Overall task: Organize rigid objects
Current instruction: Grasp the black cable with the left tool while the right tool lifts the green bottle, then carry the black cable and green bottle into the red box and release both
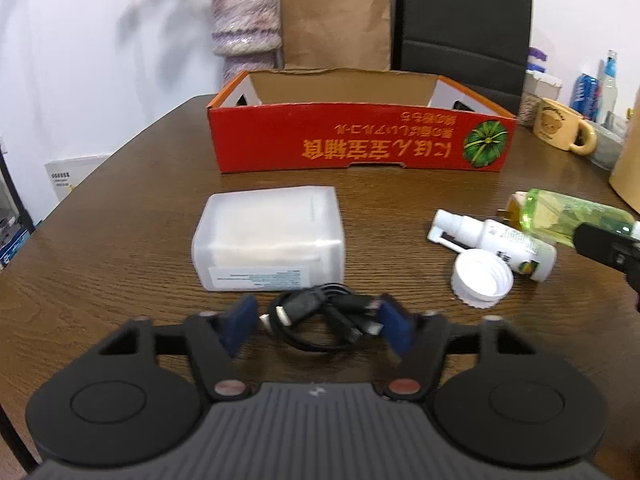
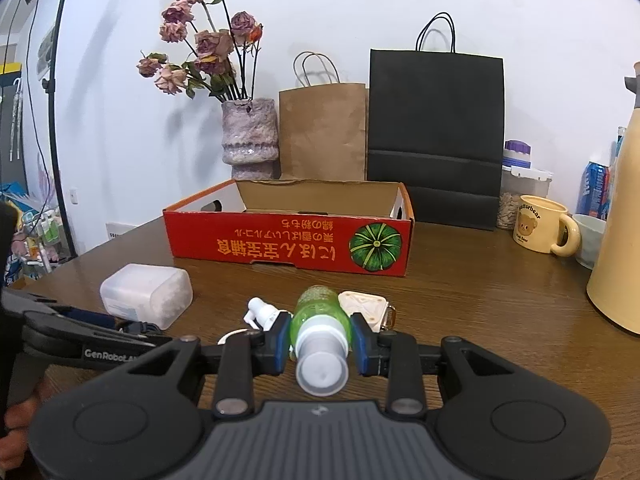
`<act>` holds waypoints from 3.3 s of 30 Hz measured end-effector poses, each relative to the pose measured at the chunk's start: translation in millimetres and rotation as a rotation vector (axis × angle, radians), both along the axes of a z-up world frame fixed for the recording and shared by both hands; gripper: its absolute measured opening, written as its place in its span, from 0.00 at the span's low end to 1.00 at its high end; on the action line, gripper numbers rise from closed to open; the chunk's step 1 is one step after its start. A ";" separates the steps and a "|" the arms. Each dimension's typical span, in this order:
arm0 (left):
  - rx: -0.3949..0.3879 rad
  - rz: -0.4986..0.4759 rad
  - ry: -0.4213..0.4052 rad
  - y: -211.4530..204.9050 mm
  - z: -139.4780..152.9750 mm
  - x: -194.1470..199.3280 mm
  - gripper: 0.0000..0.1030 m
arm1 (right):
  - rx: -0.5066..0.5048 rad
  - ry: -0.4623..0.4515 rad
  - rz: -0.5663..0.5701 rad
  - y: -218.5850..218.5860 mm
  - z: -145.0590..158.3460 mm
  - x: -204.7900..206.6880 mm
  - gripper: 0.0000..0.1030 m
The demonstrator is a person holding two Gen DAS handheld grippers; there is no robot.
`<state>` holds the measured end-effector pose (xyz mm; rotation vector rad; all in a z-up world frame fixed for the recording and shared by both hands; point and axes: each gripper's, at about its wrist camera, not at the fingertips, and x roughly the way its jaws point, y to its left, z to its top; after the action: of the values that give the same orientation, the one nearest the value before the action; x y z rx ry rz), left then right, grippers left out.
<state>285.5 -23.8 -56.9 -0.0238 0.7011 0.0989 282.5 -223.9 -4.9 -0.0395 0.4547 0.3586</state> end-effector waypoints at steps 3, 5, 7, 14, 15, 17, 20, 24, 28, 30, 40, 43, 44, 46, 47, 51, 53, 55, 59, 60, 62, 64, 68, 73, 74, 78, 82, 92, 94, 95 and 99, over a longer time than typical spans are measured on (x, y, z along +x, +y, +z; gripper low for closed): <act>-0.028 -0.016 -0.008 1.5 1.3 -3.2 0.57 | -0.001 -0.006 -0.004 0.5 0.0 -0.7 0.30; -0.028 -0.014 -0.016 1.5 2.1 -6.1 0.56 | 0.001 -0.009 -0.004 -0.1 0.1 -1.2 0.30; -0.023 -0.013 -0.028 0.5 3.4 -9.7 0.56 | 0.001 -0.013 -0.004 -0.4 0.3 -1.7 0.30; -0.009 -0.015 -0.076 -2.4 12.5 -22.4 0.56 | 0.006 -0.027 -0.010 -1.7 1.1 -4.0 0.30; -0.010 -0.017 -0.084 -2.4 15.9 -24.2 0.56 | 0.008 -0.027 -0.012 -1.9 1.5 -3.8 0.30; -0.018 -0.022 -0.102 -1.7 23.8 -27.8 0.55 | 0.014 -0.027 -0.014 -2.4 3.3 -3.1 0.30; -0.043 -0.038 -0.130 0.7 36.8 -30.2 0.56 | 0.028 -0.039 -0.008 -3.2 8.0 -3.3 0.30; -0.046 -0.048 -0.168 0.4 55.7 -27.5 0.56 | 0.026 -0.064 -0.011 -1.4 17.4 -3.4 0.30; -0.044 -0.047 -0.199 0.5 73.1 -21.0 0.55 | 0.028 -0.083 -0.014 1.3 27.3 0.8 0.30; -0.046 -0.046 -0.216 1.2 81.9 -16.3 0.55 | 0.028 -0.095 -0.014 2.7 33.0 3.9 0.30; -0.072 -0.030 -0.267 3.3 112.5 21.3 0.55 | 0.032 -0.163 -0.018 18.3 63.6 30.4 0.30; -0.093 -0.019 -0.274 4.3 117.4 35.2 0.55 | 0.051 -0.181 -0.028 22.9 67.5 41.8 0.30; -0.099 -0.013 -0.278 5.0 119.0 40.1 0.55 | 0.056 -0.185 -0.031 24.6 67.6 45.3 0.30; -0.109 -0.001 -0.289 7.0 122.1 48.3 0.55 | 0.065 -0.189 -0.037 26.8 67.8 53.1 0.30; -0.114 0.006 -0.294 7.8 123.5 52.4 0.55 | 0.072 -0.189 -0.040 27.5 67.9 57.9 0.30; -0.131 0.030 -0.315 10.4 128.1 68.4 0.55 | 0.090 -0.184 -0.047 29.9 70.0 77.3 0.29; -0.129 0.043 -0.324 10.8 129.6 76.9 0.55 | 0.094 -0.187 -0.046 31.7 71.4 86.2 0.30; -0.132 0.056 -0.329 12.3 130.8 86.4 0.55 | 0.098 -0.190 -0.043 33.9 73.3 95.1 0.30; -0.143 0.081 -0.335 17.9 130.0 106.4 0.55 | 0.115 -0.201 -0.045 36.7 76.7 115.7 0.30; -0.142 0.085 -0.333 19.3 129.4 111.8 0.55 | 0.119 -0.202 -0.046 37.4 77.2 121.3 0.30; -0.141 0.096 -0.327 22.5 128.4 122.3 0.55 | 0.128 -0.201 -0.047 38.4 77.4 134.0 0.30; -0.139 0.106 -0.321 26.0 126.7 131.8 0.55 | 0.133 -0.194 -0.046 40.0 76.7 146.7 0.30; -0.138 0.111 -0.292 33.1 122.1 155.2 0.55 | 0.125 -0.165 -0.034 45.5 72.9 172.0 0.30; -0.126 0.127 -0.255 41.2 113.8 183.6 0.55 | 0.103 -0.136 -0.033 53.1 67.0 202.0 0.30; -0.122 0.128 -0.246 42.4 112.2 189.9 0.55 | 0.098 -0.130 -0.031 54.5 66.0 208.4 0.30; -0.102 0.134 -0.215 44.4 105.7 210.7 0.55 | 0.081 -0.106 -0.025 58.5 63.1 231.3 0.30; -0.081 0.139 -0.180 45.6 98.0 228.6 0.55 | 0.063 -0.074 -0.017 62.8 58.0 253.2 0.30; -0.046 0.159 -0.124 50.5 83.2 250.5 0.55 | 0.030 -0.005 -0.001 70.5 36.0 282.0 0.30; -0.043 0.155 -0.120 50.3 81.9 251.4 0.55 | 0.027 0.008 -0.005 70.2 31.9 283.5 0.30; -0.041 0.153 -0.118 50.1 81.3 252.0 0.55 | 0.026 0.014 -0.006 70.2 30.1 284.1 0.30; -0.033 0.144 -0.099 49.9 78.7 255.1 0.55 | 0.023 0.028 -0.006 70.4 26.7 285.4 0.30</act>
<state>540.6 26.1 21.8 -0.1103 0.6013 0.2233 567.9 -153.5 21.8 -0.0109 0.4783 0.3589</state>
